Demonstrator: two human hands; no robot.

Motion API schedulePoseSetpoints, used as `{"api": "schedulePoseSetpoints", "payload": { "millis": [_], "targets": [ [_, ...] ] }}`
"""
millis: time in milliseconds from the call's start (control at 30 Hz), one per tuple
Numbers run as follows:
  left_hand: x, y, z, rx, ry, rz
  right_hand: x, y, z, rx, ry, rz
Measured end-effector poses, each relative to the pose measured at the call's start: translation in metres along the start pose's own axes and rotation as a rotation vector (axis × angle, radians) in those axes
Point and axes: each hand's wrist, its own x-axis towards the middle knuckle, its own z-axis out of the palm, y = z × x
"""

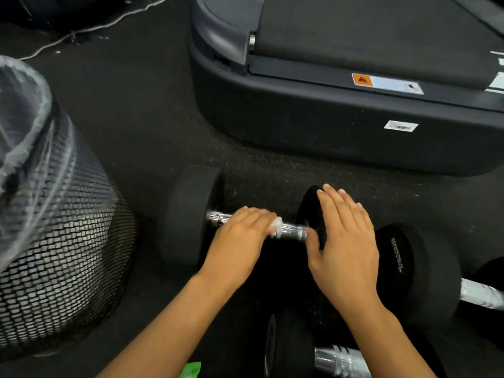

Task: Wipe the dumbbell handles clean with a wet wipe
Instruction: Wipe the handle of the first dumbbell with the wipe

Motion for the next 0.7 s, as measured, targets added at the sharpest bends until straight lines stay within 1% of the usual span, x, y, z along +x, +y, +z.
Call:
{"api": "schedulePoseSetpoints", "payload": {
  "millis": [67, 100, 167, 267, 333, 400, 467, 567, 700],
  "targets": [
    [-0.004, 0.003, 0.006, -0.053, 0.06, 0.043, -0.001, 0.0, 0.001, -0.003, 0.012, -0.005],
    [0.0, 0.003, 0.007, -0.082, 0.062, 0.061, -0.001, 0.0, 0.001, -0.004, 0.015, -0.003],
    [0.004, 0.001, 0.004, -0.116, 0.077, 0.044, -0.001, 0.0, 0.001, -0.006, 0.003, 0.007],
    [-0.003, 0.001, 0.006, -0.105, 0.138, -0.004, -0.001, 0.0, 0.001, -0.014, -0.008, 0.004],
    [-0.001, 0.008, 0.008, -0.094, 0.125, 0.029, -0.001, 0.0, 0.001, -0.015, -0.001, -0.003],
    [0.011, 0.014, 0.005, -0.088, 0.063, 0.072, -0.001, -0.001, 0.001, -0.02, 0.005, -0.006],
    [0.017, 0.009, -0.001, -0.068, 0.016, 0.026, -0.001, -0.001, 0.0, -0.022, -0.003, -0.008],
    [0.003, 0.004, -0.001, -0.027, 0.084, -0.082, -0.001, 0.0, -0.001, -0.016, -0.019, -0.011],
    [0.006, 0.007, 0.004, -0.048, 0.03, 0.006, -0.004, -0.001, -0.001, -0.017, 0.0, -0.01]
  ]
}}
